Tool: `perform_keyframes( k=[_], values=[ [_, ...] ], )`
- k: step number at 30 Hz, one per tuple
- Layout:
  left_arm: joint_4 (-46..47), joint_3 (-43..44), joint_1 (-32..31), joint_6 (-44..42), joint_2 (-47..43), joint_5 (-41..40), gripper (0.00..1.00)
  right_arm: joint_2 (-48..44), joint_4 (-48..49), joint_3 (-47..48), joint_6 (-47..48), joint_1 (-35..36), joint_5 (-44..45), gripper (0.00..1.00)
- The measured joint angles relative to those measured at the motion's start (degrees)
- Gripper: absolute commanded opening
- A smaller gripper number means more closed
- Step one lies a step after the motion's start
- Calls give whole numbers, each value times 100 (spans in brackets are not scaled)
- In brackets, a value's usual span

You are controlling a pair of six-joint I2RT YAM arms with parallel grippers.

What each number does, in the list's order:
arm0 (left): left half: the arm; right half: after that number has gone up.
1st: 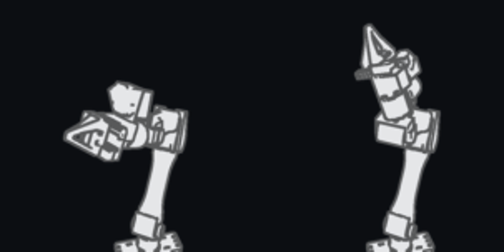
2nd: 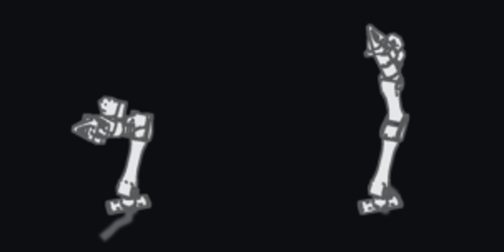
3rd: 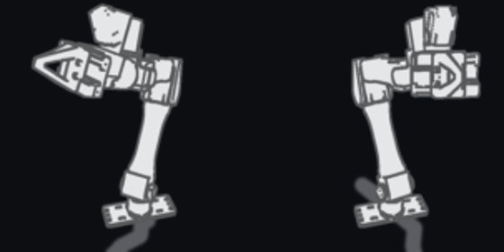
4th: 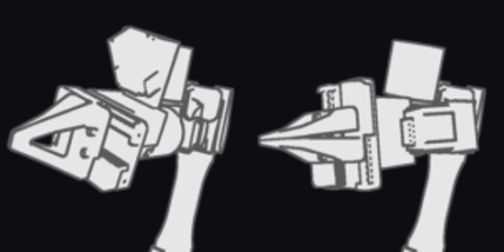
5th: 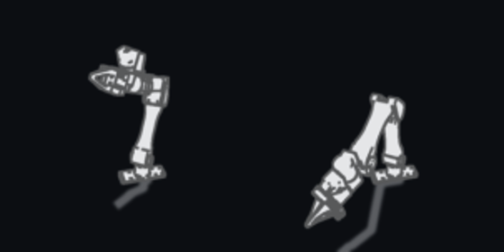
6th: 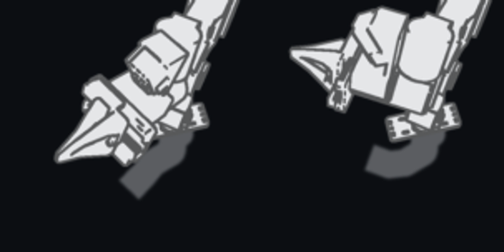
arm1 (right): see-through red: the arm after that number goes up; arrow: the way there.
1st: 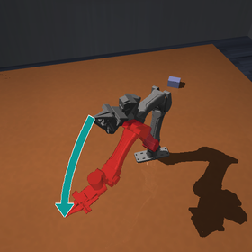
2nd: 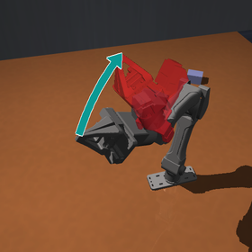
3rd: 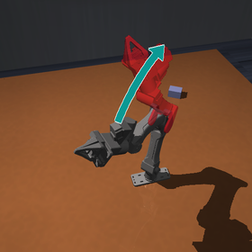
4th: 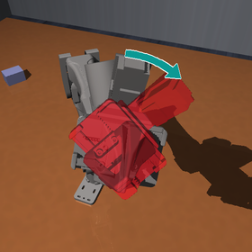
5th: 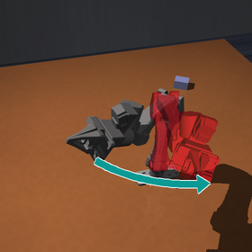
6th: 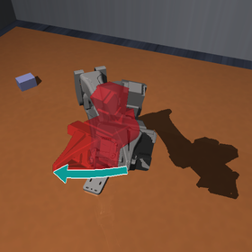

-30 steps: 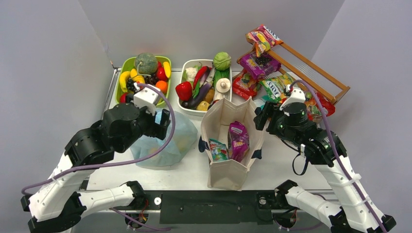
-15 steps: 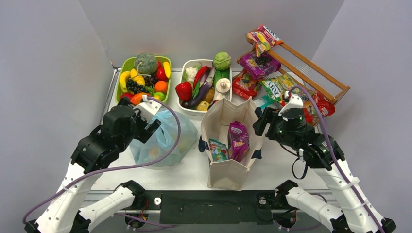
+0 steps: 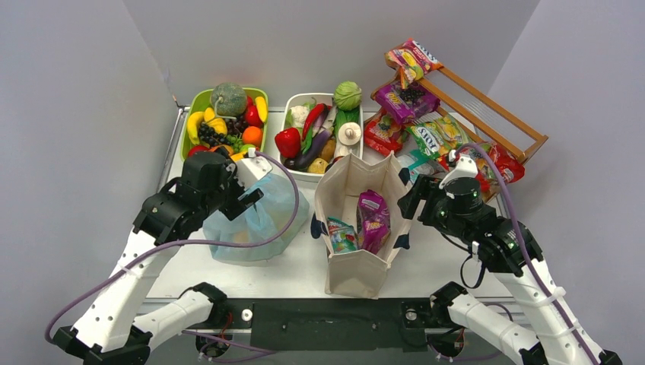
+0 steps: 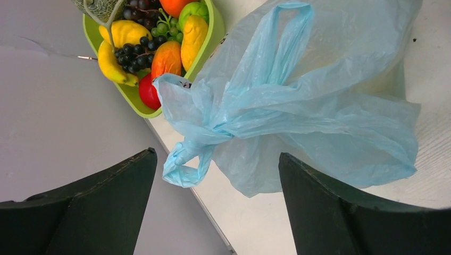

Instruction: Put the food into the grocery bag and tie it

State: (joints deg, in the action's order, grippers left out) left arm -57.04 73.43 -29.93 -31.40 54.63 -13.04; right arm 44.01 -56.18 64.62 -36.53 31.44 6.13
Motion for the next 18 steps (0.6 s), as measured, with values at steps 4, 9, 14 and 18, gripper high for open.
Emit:
perform_keyframes(
  k=[4,9,14,18],
  values=[
    [-61,-7,118,-208,173,39,73,-39,-2,-4,0,0,0,69],
    [-70,-140,295,-415,474,22,73,-94,-4,-59,-2,0,0,69],
    [-103,-162,332,-531,713,50,68,-94,-7,-114,-11,0,-2,69],
    [-96,-162,337,-546,835,203,47,-94,-2,-129,-15,-2,-9,69]
  ],
)
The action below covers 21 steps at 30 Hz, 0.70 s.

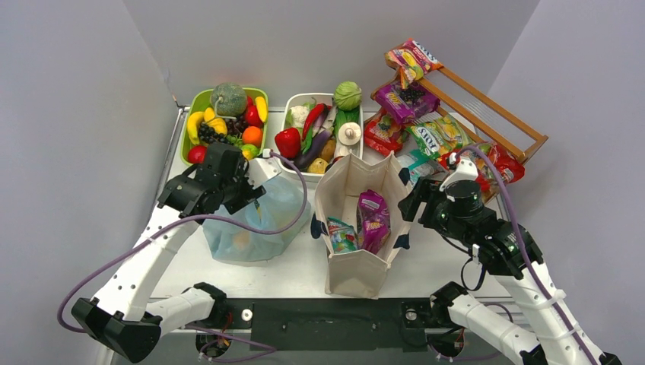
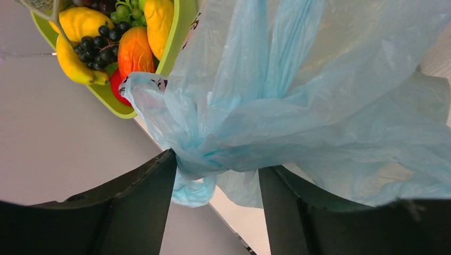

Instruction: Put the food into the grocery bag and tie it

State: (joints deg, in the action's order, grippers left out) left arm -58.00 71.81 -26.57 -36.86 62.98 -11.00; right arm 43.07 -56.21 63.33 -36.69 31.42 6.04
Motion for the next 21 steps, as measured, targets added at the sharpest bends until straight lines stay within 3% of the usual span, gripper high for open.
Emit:
perform_keyframes(
  k=[5,8,15,21],
  values=[
    [57,-46,0,7,-7,179,29,4,2,-46,-2,0,-13,69],
    [83,-131,0,44,-42,249,1,7,4,-48,-2,2,-33,69],
    [210,-149,0,380,-225,271,0,59,61,-55,-39,2,-98,69],
    [278,133,0,1209,-302,175,0,98,136,-55,-101,2,-160,68]
  ],
)
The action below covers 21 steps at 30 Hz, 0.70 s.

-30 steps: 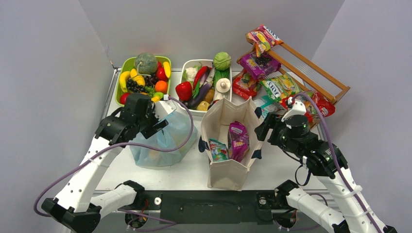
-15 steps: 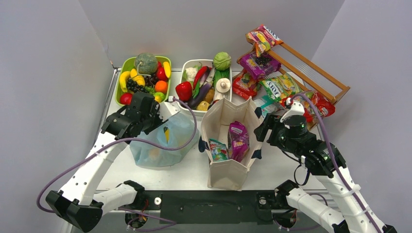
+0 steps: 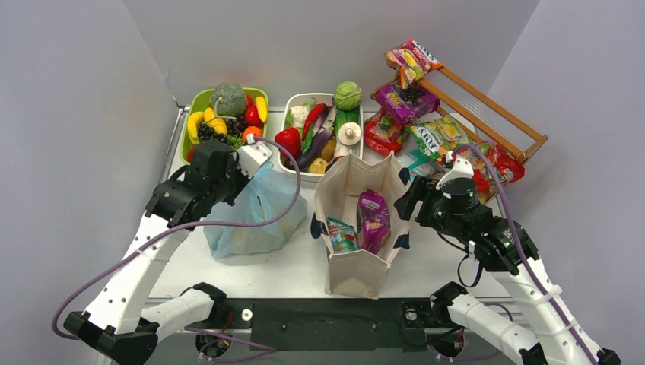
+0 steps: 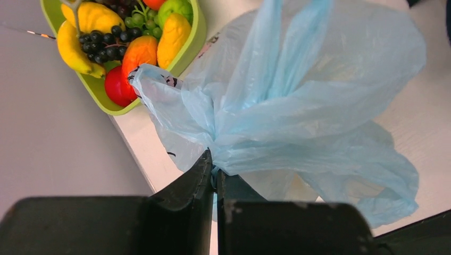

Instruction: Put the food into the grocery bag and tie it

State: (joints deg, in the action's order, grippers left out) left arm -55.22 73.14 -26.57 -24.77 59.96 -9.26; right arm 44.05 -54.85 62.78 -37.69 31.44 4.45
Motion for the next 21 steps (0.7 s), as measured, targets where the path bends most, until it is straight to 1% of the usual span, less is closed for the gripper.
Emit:
perform_keyframes(
  k=[4,7,10,14,17,21],
  values=[
    [-11,387,2,662,13,-142,0,4,11,0,-52,0,-31,68],
    [-120,752,2,1309,90,-284,0,4,44,0,-74,0,-48,68],
    [-437,1259,4,2094,341,-551,0,4,70,0,-98,2,-76,68],
    [-804,1834,4,2922,728,-841,0,4,116,-2,-144,4,-92,68],
    [-883,2000,7,3523,844,-918,0,4,129,-2,-186,11,-98,68],
    [-837,2013,9,4142,763,-866,0,2,131,-2,-212,15,-107,68]
  ],
)
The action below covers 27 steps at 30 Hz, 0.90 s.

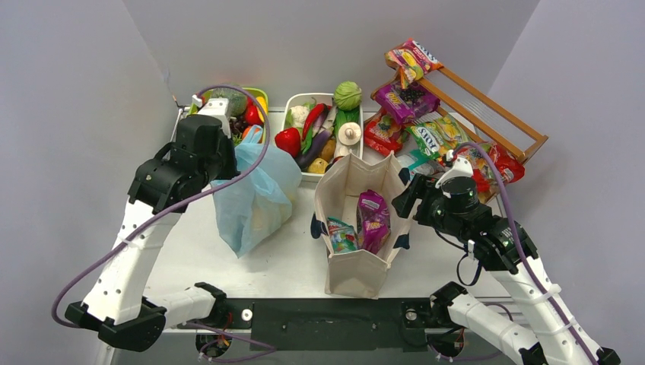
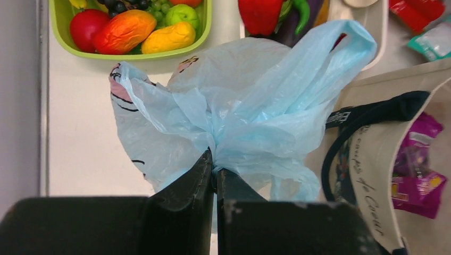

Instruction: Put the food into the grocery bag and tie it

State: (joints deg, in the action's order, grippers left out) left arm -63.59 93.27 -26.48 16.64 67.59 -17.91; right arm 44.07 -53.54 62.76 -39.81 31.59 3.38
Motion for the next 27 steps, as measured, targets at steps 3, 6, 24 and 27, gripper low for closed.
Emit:
perform_keyframes(
  k=[3,6,24,27],
  values=[
    [50,179,4,358,-55,181,0,-26,22,-20,-15,0,-2,68],
    [125,562,7,627,-63,483,0,-68,33,-83,-35,0,-2,68],
    [2699,1515,2,3003,-247,2942,0,-437,35,-107,-487,0,586,68],
    [3311,1266,-24,3469,-264,3230,0,-560,35,-107,-592,0,741,68]
  ],
)
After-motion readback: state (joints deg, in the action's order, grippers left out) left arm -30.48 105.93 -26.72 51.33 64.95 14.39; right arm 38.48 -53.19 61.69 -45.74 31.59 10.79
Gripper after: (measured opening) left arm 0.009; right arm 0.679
